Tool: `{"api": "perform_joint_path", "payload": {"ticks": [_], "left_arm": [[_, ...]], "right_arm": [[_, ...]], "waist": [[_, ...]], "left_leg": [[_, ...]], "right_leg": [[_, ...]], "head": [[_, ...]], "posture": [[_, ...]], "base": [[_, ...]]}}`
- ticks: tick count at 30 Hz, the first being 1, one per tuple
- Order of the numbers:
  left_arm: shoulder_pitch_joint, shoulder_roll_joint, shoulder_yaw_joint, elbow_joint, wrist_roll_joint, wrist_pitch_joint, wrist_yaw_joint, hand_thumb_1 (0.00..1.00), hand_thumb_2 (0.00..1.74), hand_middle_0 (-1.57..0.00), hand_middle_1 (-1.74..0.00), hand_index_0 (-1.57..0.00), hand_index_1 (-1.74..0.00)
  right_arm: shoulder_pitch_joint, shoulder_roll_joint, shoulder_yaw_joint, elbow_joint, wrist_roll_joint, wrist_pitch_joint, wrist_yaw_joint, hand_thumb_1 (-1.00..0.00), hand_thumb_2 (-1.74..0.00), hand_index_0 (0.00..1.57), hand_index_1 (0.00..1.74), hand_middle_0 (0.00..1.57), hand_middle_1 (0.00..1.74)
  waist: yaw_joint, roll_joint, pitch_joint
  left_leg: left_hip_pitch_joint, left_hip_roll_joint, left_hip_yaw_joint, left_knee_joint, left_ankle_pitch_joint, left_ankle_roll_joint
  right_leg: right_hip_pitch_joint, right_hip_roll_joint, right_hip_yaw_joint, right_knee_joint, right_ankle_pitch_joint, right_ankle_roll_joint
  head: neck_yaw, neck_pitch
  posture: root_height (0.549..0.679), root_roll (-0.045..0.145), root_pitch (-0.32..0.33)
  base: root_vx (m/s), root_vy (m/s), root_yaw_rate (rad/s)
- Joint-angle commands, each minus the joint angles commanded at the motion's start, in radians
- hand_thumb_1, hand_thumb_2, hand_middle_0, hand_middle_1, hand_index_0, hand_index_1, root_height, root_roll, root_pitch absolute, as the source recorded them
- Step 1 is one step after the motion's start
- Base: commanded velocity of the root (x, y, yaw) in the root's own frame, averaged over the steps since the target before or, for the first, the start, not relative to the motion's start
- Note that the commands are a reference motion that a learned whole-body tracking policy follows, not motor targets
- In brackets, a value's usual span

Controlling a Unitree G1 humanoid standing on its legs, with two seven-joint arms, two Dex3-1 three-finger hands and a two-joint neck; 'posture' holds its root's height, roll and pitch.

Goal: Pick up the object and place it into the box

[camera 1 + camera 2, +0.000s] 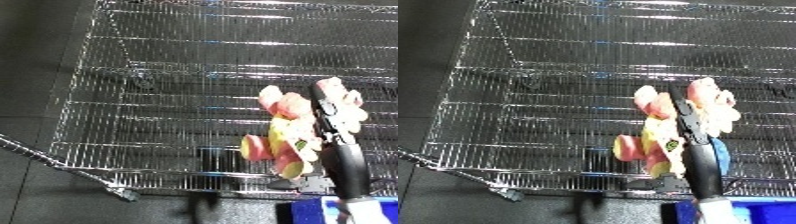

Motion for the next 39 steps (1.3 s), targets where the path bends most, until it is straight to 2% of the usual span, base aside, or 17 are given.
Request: {"api": "perform_joint_path", "payload": {"ticks": [4, 8, 13, 17, 21, 32, 39], "left_arm": [[0.001, 0.011, -0.004, 0.003, -0.001, -0.005, -0.003, 1.00, 1.74, -1.57, -1.74, -1.57, -1.74], [0.001, 0.026, -0.015, 0.003, -0.005, -0.018, -0.006, 1.00, 1.74, -1.57, -1.74, -1.57, -1.74], [-0.003, 0.050, -0.040, 0.006, -0.013, -0.032, -0.014, 1.00, 1.74, -1.57, -1.74, -1.57, -1.74], [-0.005, 0.067, -0.059, 0.007, -0.021, -0.041, -0.025, 1.00, 1.74, -1.57, -1.74, -1.57, -1.74], [-0.004, 0.074, -0.072, 0.007, -0.029, -0.049, -0.036, 1.00, 1.74, -1.57, -1.74, -1.57, -1.74], [-0.003, 0.080, -0.108, 0.005, -0.041, -0.071, -0.047, 1.00, 1.74, -1.57, -1.74, -1.57, -1.74], [0.004, 0.078, -0.114, 0.004, -0.053, -0.077, -0.061, 1.00, 1.74, -1.57, -1.74, -1.57, -1.74]], "right_arm": [[-0.027, -0.062, 0.004, 0.049, -0.051, 0.024, -0.013, 0.00, 0.00, 0.00, 0.00, 0.00, 0.00], [-0.082, -0.145, 0.030, 0.143, -0.087, 0.044, -0.018, 0.00, 0.00, 0.00, 0.00, 0.00, 0.00], [-0.198, -0.265, 0.117, 0.297, -0.123, 0.065, -0.010, 0.00, 0.00, 0.00, 0.00, 0.00, 0.00], [-0.280, -0.326, 0.202, 0.405, -0.159, 0.084, 0.015, 0.00, 0.00, 0.00, 0.00, 0.00, 0.00], [-0.329, -0.343, 0.265, 0.488, -0.198, 0.108, 0.036, 0.00, 0.00, 0.00, 0.00, 0.00, 0.00], [-0.475, -0.323, 0.411, 0.782, -0.251, 0.162, 0.083, 0.00, 0.00, 0.00, 0.00, 0.00, 0.00], [-0.602, -0.313, 0.527, 1.004, -0.316, 0.165, 0.130, 0.00, 0.00, 0.00, 0.00, 0.00, 0.00]], "waist": [[0.005, -0.001, 0.000], [0.013, 0.003, 0.000], [0.023, 0.012, 0.000], [0.029, 0.022, 0.000], [0.033, 0.033, 0.000], [0.048, 0.078, 0.000], [0.057, 0.100, 0.000]], "left_leg": [[-0.004, -0.001, -0.002, 0.002, -0.001, -0.0002], [-0.007, 0.001, -0.002, 0.003, -0.001, -0.0016], [-0.012, 0.002, -0.003, 0.001, 0.000, -0.0041], [-0.013, 0.001, -0.002, -0.004, 0.002, -0.0064], [-0.014, -0.001, -0.003, -0.007, 0.002, -0.0081], [-0.027, -0.012, 0.001, -0.016, 0.008, -0.0127], [-0.031, -0.018, 0.000, -0.023, 0.012, -0.0171]], "right_leg": [[-0.006, -0.0001, 0.000, 0.004, 0.002, 0.0007], [-0.014, -0.0012, -0.002, 0.006, 0.004, 0.0012], [-0.024, -0.0012, -0.002, 0.005, 0.007, 0.0018], [-0.029, -0.0017, -0.001, 0.005, 0.007, 0.0018], [-0.033, -0.0013, 0.001, 0.003, 0.006, 0.0014], [-0.057, -0.0058, 0.005, 0.003, 0.010, -0.0012], [-0.060, -0.0070, 0.003, 0.000, 0.009, -0.0056]], "head": [[0.045, -0.021], [0.115, -0.038], [0.181, -0.051], [0.207, -0.054], [0.239, -0.058], [0.312, -0.042], [0.352, -0.033]], "posture": [[0.627, 0.061, -0.061], [0.627, 0.061, -0.056], [0.627, 0.062, -0.048], [0.628, 0.063, -0.042], [0.628, 0.065, -0.037], [0.628, 0.074, -0.019], [0.630, 0.077, -0.011]], "base": [[0.021, -0.013, 0.009], [0.019, -0.013, -0.009], [0.014, -0.010, -0.023], [0.015, 0.000, -0.021], [0.017, 0.002, -0.019], [0.013, 0.005, -0.016], [0.008, 0.004, 0.020]]}}
